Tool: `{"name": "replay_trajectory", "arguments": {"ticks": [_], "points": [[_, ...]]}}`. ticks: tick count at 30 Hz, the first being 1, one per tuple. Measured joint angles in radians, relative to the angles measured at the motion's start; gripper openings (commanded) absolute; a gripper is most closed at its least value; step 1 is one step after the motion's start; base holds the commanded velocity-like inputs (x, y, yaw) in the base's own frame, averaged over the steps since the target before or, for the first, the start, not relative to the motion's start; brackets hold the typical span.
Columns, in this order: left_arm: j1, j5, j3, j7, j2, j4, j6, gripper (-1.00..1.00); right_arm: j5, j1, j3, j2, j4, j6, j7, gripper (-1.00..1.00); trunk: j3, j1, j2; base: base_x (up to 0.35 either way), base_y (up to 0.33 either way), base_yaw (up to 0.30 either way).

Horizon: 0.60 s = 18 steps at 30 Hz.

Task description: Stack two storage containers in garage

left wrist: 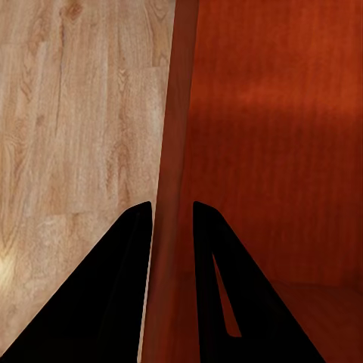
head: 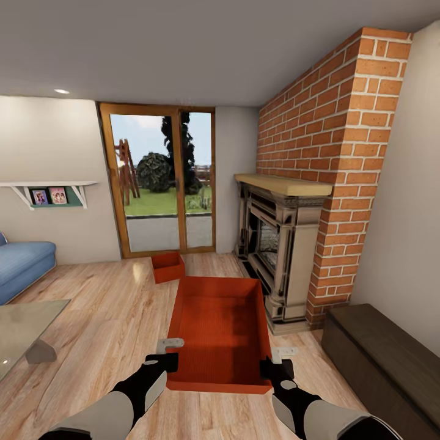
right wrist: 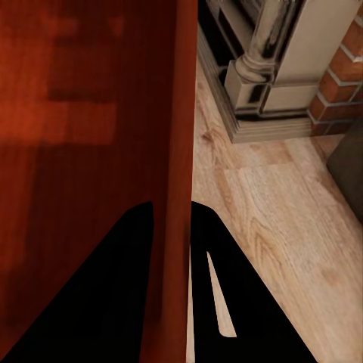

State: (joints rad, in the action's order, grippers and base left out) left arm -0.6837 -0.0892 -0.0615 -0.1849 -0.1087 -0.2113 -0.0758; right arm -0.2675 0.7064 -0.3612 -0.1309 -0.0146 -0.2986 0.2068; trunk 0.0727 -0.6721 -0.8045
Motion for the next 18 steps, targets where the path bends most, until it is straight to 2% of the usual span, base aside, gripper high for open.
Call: {"name": "replay_trajectory", "arguments": {"ticks": [18], "points": [[0.000, -0.002, -0.001, 0.001, 0.001, 0.001, 0.000, -1.00, 0.001, 0.000, 0.000, -0.001, 0.001, 0.002, 0.001, -1.00, 0.000, 0.000, 0.000, 0.000, 0.000, 0.000]]}}
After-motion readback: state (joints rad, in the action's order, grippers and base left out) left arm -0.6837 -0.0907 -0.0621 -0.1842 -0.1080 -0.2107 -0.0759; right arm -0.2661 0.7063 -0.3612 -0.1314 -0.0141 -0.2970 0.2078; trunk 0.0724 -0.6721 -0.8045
